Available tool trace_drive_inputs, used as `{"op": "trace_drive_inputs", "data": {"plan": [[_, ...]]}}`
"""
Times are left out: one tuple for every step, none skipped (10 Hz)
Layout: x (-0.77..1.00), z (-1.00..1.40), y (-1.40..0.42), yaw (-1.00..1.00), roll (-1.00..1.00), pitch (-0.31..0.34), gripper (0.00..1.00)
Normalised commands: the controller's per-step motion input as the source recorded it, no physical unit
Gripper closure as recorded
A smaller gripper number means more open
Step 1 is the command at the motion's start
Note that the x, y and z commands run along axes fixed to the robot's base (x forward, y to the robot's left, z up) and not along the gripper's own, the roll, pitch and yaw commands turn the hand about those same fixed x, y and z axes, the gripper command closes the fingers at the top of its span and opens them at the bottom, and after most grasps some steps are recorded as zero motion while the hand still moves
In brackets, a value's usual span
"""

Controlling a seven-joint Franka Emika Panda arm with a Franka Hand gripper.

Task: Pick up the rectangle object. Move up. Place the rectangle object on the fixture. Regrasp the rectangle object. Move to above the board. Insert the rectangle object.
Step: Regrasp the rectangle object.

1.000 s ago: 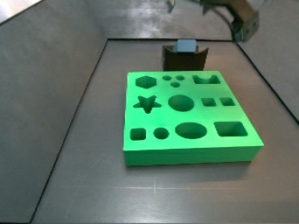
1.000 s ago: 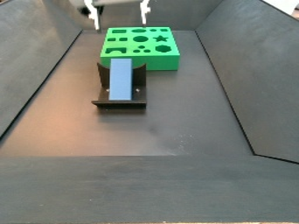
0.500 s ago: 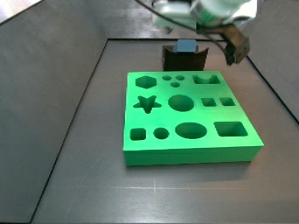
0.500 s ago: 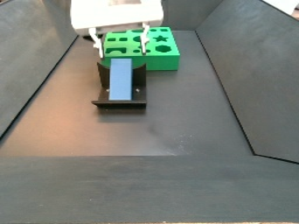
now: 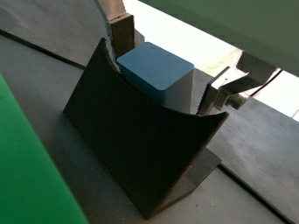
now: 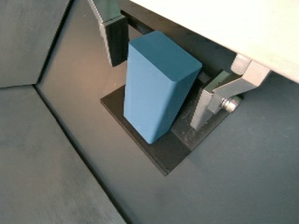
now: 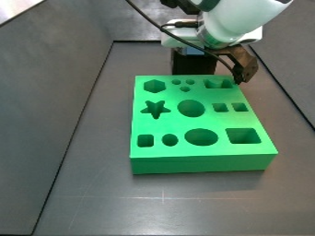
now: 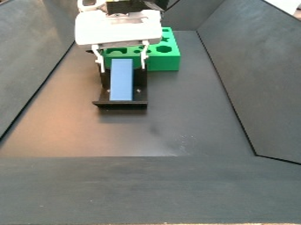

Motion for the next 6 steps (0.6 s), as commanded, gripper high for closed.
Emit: {"op": "trace_drive_inputs", "data": {"plan": [[0.05, -0.31, 0.00, -0.05, 0.08, -0.013, 0.00], [0.05, -0.31, 0.01, -0.05, 0.09, -0.007, 0.00], [0.05, -0.31, 0.01, -0.05, 0.09, -0.006, 0.00], [0.04, -0.31, 0.01, -0.05, 0.09, -0.002, 0.00], [0.04, -0.31, 0.01, -0.05, 0.09, 0.000, 0.00], [0.00, 0.00, 0.00, 0.00, 0.00, 0.000, 1.00]]}}
